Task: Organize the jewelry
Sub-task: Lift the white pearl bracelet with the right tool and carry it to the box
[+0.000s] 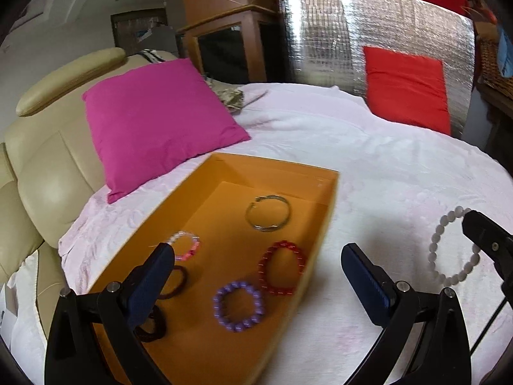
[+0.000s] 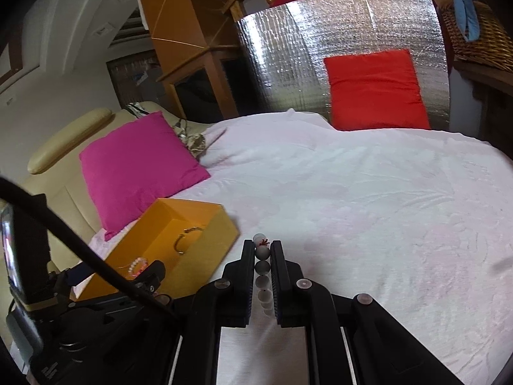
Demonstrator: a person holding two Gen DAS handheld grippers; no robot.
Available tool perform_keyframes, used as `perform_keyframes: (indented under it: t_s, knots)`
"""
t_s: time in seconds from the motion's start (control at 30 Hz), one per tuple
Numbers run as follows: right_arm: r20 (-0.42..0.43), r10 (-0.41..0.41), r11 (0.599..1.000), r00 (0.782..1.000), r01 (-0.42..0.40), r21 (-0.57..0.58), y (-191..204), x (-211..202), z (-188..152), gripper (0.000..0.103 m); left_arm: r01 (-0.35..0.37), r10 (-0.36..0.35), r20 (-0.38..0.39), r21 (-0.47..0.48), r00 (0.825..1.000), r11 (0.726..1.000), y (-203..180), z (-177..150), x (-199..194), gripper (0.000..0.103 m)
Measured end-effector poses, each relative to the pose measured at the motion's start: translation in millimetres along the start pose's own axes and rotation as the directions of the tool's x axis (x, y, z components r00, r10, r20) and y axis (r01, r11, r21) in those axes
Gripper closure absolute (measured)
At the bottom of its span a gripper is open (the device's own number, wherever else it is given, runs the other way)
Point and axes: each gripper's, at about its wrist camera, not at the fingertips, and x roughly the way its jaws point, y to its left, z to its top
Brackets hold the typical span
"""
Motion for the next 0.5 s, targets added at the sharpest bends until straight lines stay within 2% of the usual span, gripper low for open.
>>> perform_keyframes:
  t_s: [0.5]
  knots:
    - [-0.005, 0.124, 0.992, 0.992, -0.124, -0.025, 63.9, -0.5, -14.7, 0.092, -0.078, 0.078, -0.008, -0.1, 0.997, 0.992, 70.2, -3.8, 7.2, 0.0]
